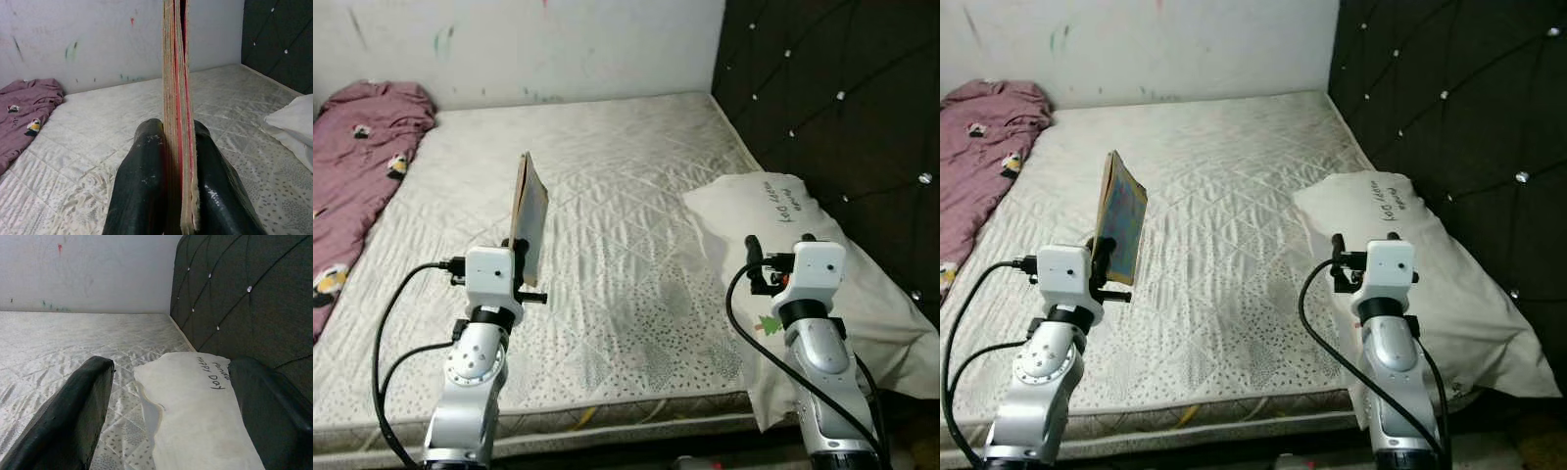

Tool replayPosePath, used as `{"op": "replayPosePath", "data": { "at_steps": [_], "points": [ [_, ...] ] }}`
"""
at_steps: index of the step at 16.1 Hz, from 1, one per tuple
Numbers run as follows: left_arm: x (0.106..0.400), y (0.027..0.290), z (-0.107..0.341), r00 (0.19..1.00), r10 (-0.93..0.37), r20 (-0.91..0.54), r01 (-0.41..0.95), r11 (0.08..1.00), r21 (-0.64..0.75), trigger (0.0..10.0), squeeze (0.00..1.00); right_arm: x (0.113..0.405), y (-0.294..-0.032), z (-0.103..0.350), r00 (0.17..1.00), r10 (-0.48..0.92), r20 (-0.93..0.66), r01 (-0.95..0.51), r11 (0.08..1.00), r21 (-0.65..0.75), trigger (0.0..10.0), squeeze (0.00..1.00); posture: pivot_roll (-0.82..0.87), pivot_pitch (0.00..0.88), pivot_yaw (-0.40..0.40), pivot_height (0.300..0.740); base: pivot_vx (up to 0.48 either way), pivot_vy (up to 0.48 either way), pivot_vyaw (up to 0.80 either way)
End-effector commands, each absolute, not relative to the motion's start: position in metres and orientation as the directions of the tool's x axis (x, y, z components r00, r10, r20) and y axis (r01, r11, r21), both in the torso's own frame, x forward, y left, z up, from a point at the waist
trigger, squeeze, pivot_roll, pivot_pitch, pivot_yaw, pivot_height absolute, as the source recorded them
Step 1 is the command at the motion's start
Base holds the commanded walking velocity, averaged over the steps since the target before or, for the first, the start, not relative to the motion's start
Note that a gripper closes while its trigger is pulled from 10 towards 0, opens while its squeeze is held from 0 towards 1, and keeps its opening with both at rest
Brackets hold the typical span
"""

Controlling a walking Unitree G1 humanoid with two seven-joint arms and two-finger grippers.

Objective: Clean up the room

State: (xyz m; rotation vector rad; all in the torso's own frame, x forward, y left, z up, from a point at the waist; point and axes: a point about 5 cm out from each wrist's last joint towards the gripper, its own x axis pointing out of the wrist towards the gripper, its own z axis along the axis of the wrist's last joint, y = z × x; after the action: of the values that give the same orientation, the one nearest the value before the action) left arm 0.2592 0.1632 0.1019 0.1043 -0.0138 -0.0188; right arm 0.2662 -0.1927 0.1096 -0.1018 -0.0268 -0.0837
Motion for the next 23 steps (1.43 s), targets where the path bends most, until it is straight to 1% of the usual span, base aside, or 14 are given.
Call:
{"op": "replayPosePath", "data": {
  "at_steps": [1,8,10,12,14,15,19,23],
  "points": [
    [0.260,0.166,0.110,0.999,-0.007,0.049,0.002,0.994,0.111,10.0,0.00,0.266,-0.192,0.112,0.996,-0.083,0.044,0.088,0.991,-0.102,10.0,0.00,-0.08,0.000,0.071,0.740,0.000,-0.398,0.00],
    [0.264,0.165,0.112,0.998,-0.012,0.055,0.006,0.994,0.105,10.0,0.00,0.267,-0.192,0.112,0.996,-0.080,0.043,0.084,0.991,-0.108,10.0,0.00,-0.08,0.000,0.065,0.740,0.000,-0.456,0.00],
    [0.265,0.166,0.114,0.998,0.011,0.066,-0.015,0.998,0.063,10.0,0.00,0.268,-0.193,0.113,0.996,-0.082,0.045,0.086,0.990,-0.111,10.0,0.00,-0.08,0.000,0.064,0.740,0.000,0.000,0.00],
    [0.264,0.166,0.115,0.997,0.006,0.075,-0.008,1.000,0.027,10.0,0.00,0.267,-0.192,0.112,0.996,-0.079,0.043,0.083,0.990,-0.112,10.0,0.00,-0.08,0.000,0.064,0.740,0.000,0.000,0.00],
    [0.267,0.169,0.108,0.998,0.056,-0.009,-0.057,0.990,-0.125,10.0,0.00,0.267,-0.191,0.113,0.996,-0.075,0.046,0.079,0.991,-0.110,10.0,0.00,-0.09,0.000,0.066,0.740,0.000,0.000,0.00],
    [0.268,0.168,0.107,0.998,0.052,-0.021,-0.054,0.988,-0.146,10.0,0.00,0.268,-0.190,0.114,0.996,-0.073,0.049,0.078,0.991,-0.109,10.0,0.00,-0.09,0.000,0.066,0.740,0.000,0.000,0.00],
    [0.266,0.164,0.104,0.999,0.019,-0.050,-0.024,0.995,-0.101,10.0,0.00,0.269,-0.191,0.115,0.996,-0.072,0.053,0.077,0.991,-0.105,10.0,0.00,-0.09,0.000,0.065,0.740,0.000,0.000,0.00],
    [0.266,0.163,0.105,0.998,0.010,-0.058,-0.016,0.994,-0.110,10.0,0.00,0.268,-0.188,0.114,0.997,-0.063,0.049,0.067,0.993,-0.097,10.0,0.00,-0.09,0.000,0.067,0.740,0.000,0.000,0.00]
  ]
}}
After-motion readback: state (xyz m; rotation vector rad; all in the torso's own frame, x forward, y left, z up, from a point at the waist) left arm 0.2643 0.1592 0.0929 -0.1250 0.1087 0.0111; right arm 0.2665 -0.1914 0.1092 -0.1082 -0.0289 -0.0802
